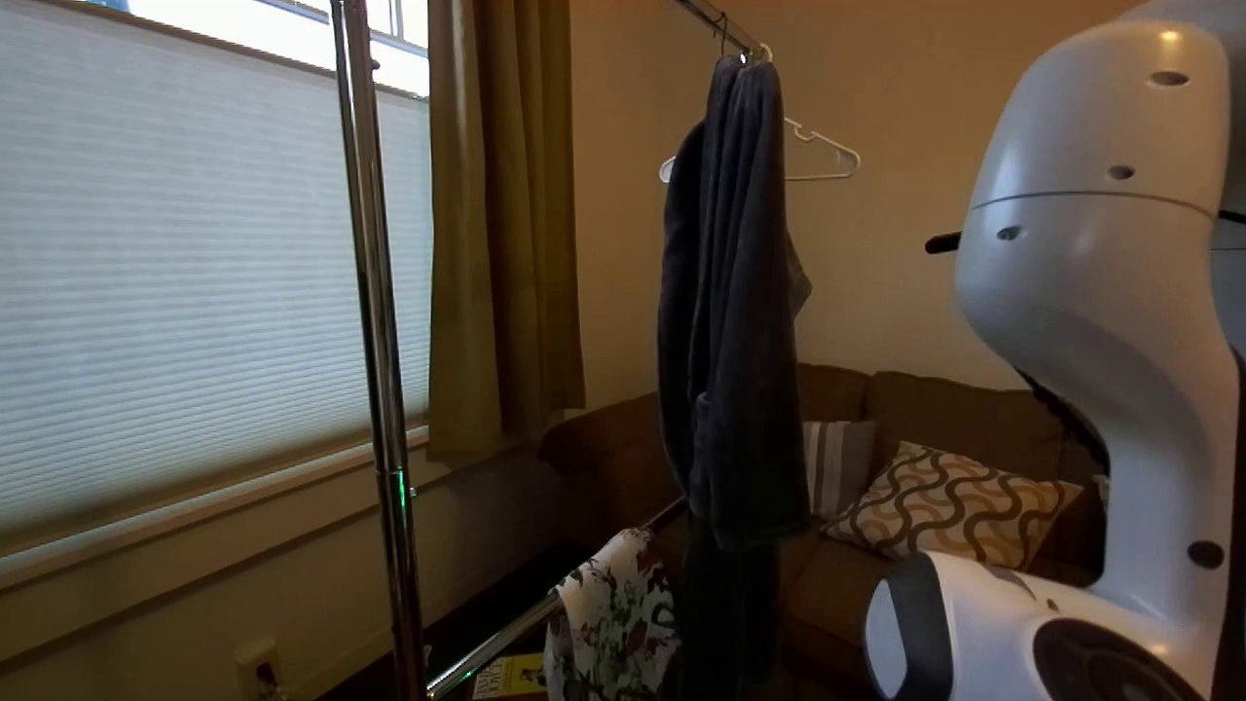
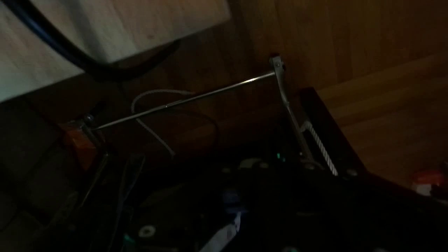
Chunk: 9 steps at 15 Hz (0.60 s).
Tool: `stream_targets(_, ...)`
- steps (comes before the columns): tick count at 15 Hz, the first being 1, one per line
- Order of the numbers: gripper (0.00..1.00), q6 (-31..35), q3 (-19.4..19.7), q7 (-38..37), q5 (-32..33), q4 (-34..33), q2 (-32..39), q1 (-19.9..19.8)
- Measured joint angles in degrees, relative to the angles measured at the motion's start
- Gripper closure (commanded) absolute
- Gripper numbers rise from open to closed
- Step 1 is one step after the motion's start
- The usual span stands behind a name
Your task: Put the coat hanger on the top rack
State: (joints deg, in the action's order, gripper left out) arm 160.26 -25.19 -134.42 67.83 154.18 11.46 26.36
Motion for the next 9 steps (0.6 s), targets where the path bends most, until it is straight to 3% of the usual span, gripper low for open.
stream_targets(3,0.94,0.0,-0.08,1.05,-1.89,2.28,-7.01,-0.86)
stream_targets(9,0.94,0.0,-0.22,1.06,-2.07,3.33,-8.44,-0.87)
